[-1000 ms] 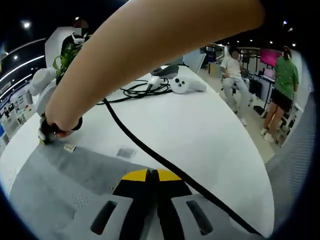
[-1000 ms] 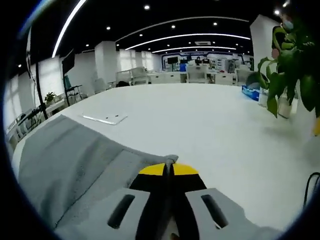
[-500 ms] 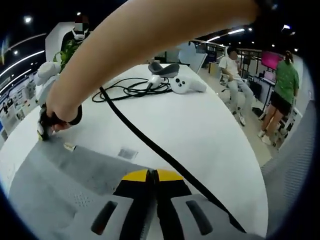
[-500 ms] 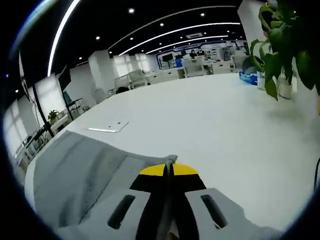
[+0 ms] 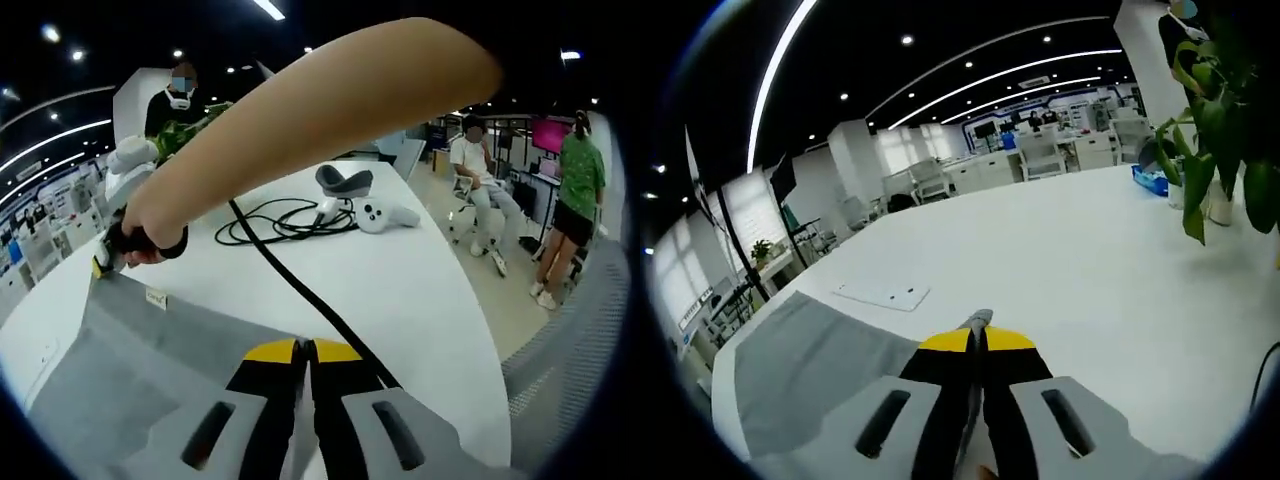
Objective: Fold the towel on the table until its edges align and the towel forms a compact rectangular stack.
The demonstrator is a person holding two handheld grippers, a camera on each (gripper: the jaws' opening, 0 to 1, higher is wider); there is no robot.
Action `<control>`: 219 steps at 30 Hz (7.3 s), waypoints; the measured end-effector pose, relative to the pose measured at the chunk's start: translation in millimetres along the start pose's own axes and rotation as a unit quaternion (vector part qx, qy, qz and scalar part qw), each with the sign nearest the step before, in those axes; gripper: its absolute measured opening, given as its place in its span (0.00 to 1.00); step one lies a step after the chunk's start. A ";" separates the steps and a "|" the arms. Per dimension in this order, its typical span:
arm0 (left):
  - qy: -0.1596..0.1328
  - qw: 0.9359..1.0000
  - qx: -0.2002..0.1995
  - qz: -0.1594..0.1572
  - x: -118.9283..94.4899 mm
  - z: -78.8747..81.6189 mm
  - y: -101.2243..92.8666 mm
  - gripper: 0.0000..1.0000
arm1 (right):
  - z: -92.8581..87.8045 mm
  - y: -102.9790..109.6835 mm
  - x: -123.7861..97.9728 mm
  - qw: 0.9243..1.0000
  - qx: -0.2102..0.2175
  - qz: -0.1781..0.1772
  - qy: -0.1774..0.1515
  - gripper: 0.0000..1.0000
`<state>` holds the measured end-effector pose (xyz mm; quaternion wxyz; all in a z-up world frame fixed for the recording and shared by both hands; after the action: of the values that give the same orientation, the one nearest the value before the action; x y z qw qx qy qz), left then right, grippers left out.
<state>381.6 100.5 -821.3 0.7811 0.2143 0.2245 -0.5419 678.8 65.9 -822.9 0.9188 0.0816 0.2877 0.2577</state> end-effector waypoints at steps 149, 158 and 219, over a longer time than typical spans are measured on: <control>-0.059 0.888 -0.288 0.353 -490.1 -276.3 115.8 0.04 | 90.6 517.6 163.6 0.980 -0.103 0.168 0.028 0.00; -0.064 0.858 -0.352 0.368 -486.9 -317.5 123.3 0.04 | 64.0 530.6 197.0 0.979 -0.107 0.167 0.049 0.00; -0.020 0.774 -0.461 0.432 -467.9 -435.7 157.6 0.08 | -48.2 552.1 342.7 0.978 -0.126 0.135 0.100 0.14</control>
<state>332.6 754.0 -885.9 0.9425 -0.1080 0.3157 0.0175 656.1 715.7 -864.5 0.8453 -0.0232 0.3292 0.4203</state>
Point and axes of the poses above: the point that each gripper's makers call its tool centre point, and the gripper's own axes: x roughly forward along the fingers, y roughly to its left, z roughly out of its top, the point moved 5 cm from there along -x, roughly backward along the fingers, and after that the axes turned 9 degrees about y, right-handed, at the moved point
